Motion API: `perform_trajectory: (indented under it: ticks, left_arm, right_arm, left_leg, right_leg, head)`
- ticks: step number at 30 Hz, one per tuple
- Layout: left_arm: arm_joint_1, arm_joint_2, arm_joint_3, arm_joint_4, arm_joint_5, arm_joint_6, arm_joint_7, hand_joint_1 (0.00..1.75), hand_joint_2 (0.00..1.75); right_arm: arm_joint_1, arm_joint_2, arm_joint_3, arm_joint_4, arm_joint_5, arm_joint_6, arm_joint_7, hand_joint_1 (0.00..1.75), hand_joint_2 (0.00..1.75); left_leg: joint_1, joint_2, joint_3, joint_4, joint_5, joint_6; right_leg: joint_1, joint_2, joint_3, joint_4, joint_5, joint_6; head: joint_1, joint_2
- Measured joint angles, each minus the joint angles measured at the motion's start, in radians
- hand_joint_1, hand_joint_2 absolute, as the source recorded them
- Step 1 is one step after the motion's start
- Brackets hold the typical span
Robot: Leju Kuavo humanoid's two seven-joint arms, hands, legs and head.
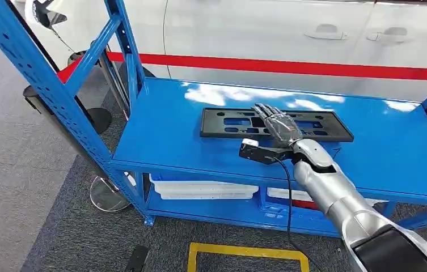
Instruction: Take the parts from the cabinet and place them on the table.
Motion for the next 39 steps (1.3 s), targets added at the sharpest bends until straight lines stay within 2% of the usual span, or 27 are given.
perform_trajectory:
  ticks: [19,39]
  left_arm:
    - [0.0,0.0,0.001,0.0,0.004,0.007,0.0,0.0,0.0]
    - [0.001,0.0,0.002,0.0,0.005,0.007,-0.007,0.0,0.0]
  right_arm:
    - [0.009,0.013,0.007,0.039,-0.061,0.026,-0.04,0.0,1.75]
    - [0.034,0.006,0.008,0.053,-0.078,0.015,-0.06,0.0,1.75]
  left_leg:
    - [0.0,0.0,0.0,0.0,0.0,0.0]
    - [0.0,0.0,0.0,0.0,0.0,0.0]
  right_leg:
    - [0.0,0.0,0.0,0.0,0.0,0.0]
    - [0.0,0.0,-0.001,0.0,0.0,0.0]
  head:
    - [0.0,0.0]
    - [0.0,0.0]
